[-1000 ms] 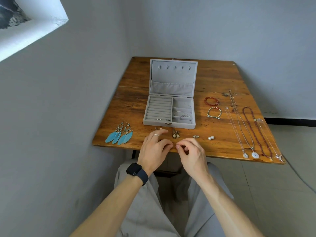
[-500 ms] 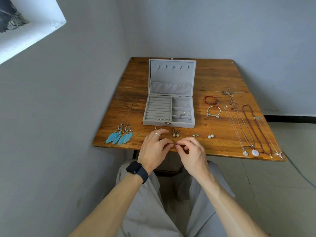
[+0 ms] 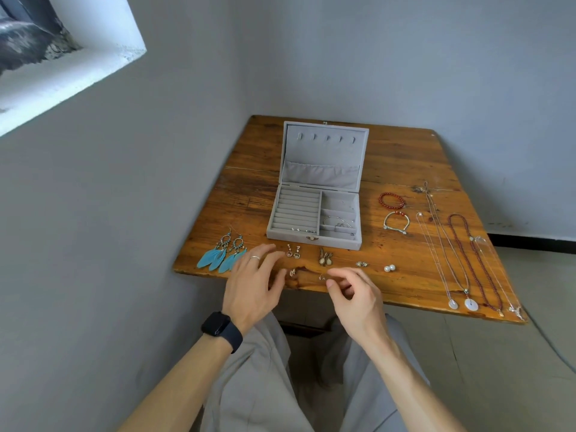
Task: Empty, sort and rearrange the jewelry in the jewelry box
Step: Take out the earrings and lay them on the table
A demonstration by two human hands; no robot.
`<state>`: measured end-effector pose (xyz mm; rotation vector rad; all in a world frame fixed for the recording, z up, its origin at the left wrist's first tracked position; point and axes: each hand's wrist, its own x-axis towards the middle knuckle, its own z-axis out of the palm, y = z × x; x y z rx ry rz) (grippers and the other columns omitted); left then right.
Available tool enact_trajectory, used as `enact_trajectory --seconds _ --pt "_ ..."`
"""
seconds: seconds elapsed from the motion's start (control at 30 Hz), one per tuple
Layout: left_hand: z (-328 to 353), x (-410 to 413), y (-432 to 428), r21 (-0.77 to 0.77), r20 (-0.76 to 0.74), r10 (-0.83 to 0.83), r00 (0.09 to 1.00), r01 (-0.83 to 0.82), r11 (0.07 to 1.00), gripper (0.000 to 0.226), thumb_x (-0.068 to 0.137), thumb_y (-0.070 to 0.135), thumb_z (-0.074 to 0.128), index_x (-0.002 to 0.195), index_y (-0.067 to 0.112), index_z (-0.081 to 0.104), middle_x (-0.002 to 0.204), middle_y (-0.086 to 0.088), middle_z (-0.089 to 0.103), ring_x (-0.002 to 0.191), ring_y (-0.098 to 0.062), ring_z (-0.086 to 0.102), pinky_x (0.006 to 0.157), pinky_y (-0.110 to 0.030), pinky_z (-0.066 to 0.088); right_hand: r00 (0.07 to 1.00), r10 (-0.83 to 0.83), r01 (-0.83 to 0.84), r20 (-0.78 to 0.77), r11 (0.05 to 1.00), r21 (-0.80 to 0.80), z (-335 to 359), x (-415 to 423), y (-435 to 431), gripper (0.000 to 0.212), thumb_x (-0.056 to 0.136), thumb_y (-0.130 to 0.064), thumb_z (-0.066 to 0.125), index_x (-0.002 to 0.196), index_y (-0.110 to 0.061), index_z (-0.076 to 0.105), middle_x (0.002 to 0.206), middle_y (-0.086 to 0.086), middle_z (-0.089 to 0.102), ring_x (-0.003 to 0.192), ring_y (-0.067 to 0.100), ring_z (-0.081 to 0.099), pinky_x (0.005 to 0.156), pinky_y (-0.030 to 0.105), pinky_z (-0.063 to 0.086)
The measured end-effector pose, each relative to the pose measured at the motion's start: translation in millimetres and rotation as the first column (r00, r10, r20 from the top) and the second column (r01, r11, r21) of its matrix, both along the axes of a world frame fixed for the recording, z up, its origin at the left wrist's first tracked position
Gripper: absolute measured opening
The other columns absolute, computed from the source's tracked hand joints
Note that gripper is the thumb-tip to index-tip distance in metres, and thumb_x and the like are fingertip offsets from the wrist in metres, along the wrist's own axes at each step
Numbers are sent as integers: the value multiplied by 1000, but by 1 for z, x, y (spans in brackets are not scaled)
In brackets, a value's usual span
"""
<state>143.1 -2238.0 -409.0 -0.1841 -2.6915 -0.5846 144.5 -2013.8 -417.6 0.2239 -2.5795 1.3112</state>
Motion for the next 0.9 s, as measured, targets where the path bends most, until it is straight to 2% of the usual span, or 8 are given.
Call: enact_trajectory --seconds 0.07,0.13,0.2,0.27,0.37,0.43,0.63,0.9 --pt "-4 1 -10 -74 37 38 999 -35 997 51 97 37 54 144 19 51 151 -1 47 143 -20 38 117 -50 31 1000 29 -29 -12 1000 1 4 -1 -2 19 91 -19 71 110 -22 73 106 -11 67 92 -6 62 72 3 47" --pt "-8 -1 -14 -149 114 54 992 -37 988 58 99 42 39 153 19 38 159 3 35 150 -14 23 124 -49 11 998 66 -65 -22 997 37 14 -8 -7 20 93 -25 69 113 -26 70 109 -15 65 95 -7 61 74 4 47" --pt "-13 -1 -14 -181 162 63 985 -34 983 60 101 45 26 156 21 31 162 5 28 151 -11 16 123 -44 -1 994 103 -100 -27 991 85 25 -20 -16 23 94 -29 67 117 -29 67 110 -17 62 96 -4 61 77 9 48" --pt "-18 -1 -12 -202 177 66 982 -30 979 61 102 47 19 157 21 28 163 5 25 151 -12 13 122 -44 -5 992 127 -124 -14 985 123 35 -34 -25 26 94 -30 66 120 -28 66 112 -15 62 96 0 61 80 17 51" --pt "-23 -1 -12 -234 174 80 982 -38 971 61 104 47 14 158 22 22 164 5 19 152 -12 8 123 -45 -5 989 147 -139 -10 956 257 46 -61 -37 29 96 -28 64 124 -22 65 119 -7 64 108 10 60 89 26 51" --pt "-24 0 -11 -228 167 91 982 -51 972 61 103 47 15 157 21 26 163 5 23 152 -13 13 124 -46 -2 989 145 -125 -25 918 376 51 -80 -44 30 96 -26 63 125 -19 66 123 -1 64 115 17 56 92 29 47" --pt "-22 2 -5 -207 140 137 981 -107 973 58 102 45 23 151 19 42 156 3 39 148 -16 30 120 -48 8 993 120 -88 -17 816 571 53 -121 -58 28 96 -33 60 121 -23 70 123 -1 65 112 19 52 80 26 43" --pt "-17 -2 8 -144 158 219 963 -197 970 55 93 44 37 138 20 59 144 4 55 139 -16 45 121 -54 20 987 155 -140 31 765 629 54 -128 -63 23 95 -29 58 109 -29 77 116 -5 69 106 17 51 76 28 45"
